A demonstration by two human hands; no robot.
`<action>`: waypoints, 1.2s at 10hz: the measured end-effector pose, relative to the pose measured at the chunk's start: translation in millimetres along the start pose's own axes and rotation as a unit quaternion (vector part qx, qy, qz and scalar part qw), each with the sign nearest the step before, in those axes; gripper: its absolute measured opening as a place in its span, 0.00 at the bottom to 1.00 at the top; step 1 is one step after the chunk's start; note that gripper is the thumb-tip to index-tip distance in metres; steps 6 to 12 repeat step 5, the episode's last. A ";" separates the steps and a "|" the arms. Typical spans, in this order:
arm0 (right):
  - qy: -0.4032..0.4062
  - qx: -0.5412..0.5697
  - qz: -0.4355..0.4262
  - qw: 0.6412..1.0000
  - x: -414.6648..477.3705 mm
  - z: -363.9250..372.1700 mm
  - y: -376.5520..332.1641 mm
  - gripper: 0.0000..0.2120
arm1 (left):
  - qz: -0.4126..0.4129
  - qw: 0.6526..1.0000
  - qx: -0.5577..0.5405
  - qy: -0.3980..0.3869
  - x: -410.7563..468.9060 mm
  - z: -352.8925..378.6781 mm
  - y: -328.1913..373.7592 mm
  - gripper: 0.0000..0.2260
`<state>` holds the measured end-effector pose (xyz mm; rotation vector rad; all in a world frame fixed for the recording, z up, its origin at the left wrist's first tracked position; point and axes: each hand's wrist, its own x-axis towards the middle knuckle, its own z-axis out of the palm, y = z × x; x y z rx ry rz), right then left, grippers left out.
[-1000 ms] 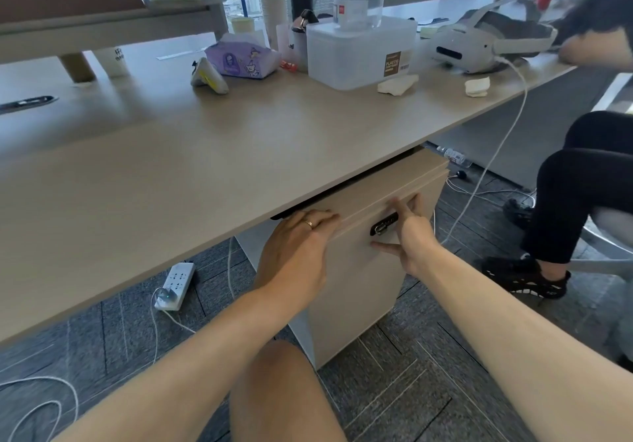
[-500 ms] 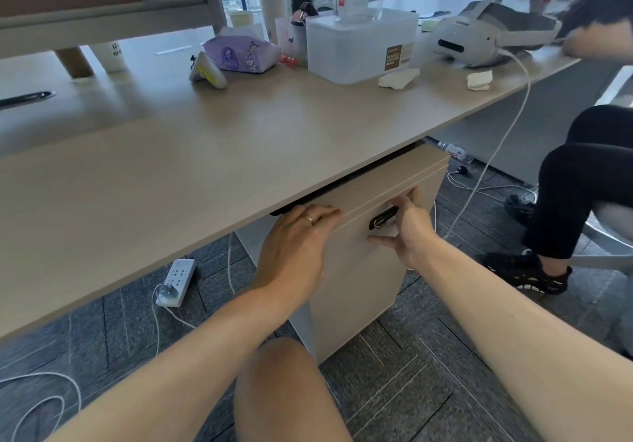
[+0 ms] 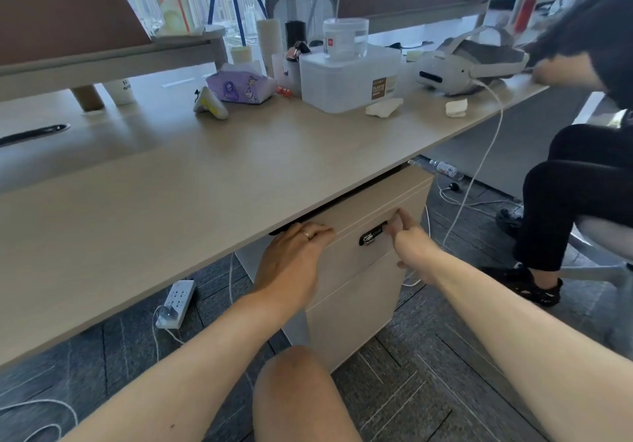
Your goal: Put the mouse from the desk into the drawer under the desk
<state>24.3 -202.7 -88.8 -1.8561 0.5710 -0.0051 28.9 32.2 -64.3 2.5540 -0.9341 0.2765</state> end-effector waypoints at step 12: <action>-0.042 -0.538 -0.133 0.831 -165.0 -106.4 -86.2 0.55 | -0.119 0.951 0.103 -0.267 -5.6 -89.0 74.1 0.48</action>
